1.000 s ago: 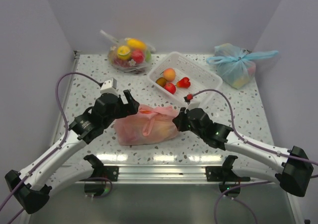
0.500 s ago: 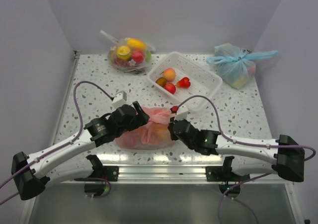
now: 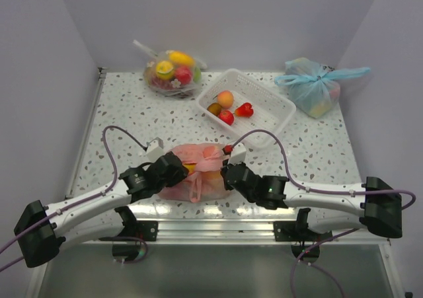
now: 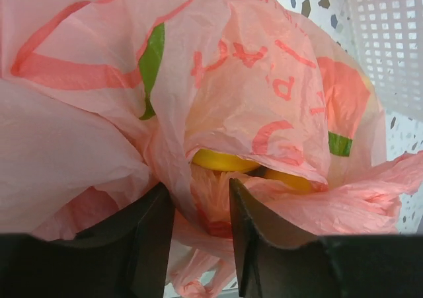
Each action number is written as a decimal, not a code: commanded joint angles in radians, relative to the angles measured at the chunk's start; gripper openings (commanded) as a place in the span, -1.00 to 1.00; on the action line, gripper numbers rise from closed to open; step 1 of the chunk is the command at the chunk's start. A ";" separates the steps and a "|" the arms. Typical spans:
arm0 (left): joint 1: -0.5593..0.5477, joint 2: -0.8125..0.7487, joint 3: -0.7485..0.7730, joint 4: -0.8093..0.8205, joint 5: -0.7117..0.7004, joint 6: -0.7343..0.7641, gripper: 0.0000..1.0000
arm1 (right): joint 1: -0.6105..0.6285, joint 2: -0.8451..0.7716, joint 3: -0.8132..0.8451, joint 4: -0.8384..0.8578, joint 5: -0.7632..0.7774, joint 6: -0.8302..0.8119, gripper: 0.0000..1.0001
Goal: Untie the knot of the plastic bag and take out the fruit
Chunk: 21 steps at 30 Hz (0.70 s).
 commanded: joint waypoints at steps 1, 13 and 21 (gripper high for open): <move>-0.004 -0.005 -0.005 0.064 -0.025 -0.031 -0.20 | 0.007 -0.024 0.007 0.046 0.048 0.033 -1.00; 0.253 -0.150 0.240 -0.261 -0.179 0.458 -1.00 | -0.030 -0.289 -0.031 -0.433 0.334 0.356 -1.00; 0.269 -0.068 0.409 -0.318 0.003 0.838 -1.00 | -0.028 -0.311 0.131 -0.465 0.113 0.029 0.23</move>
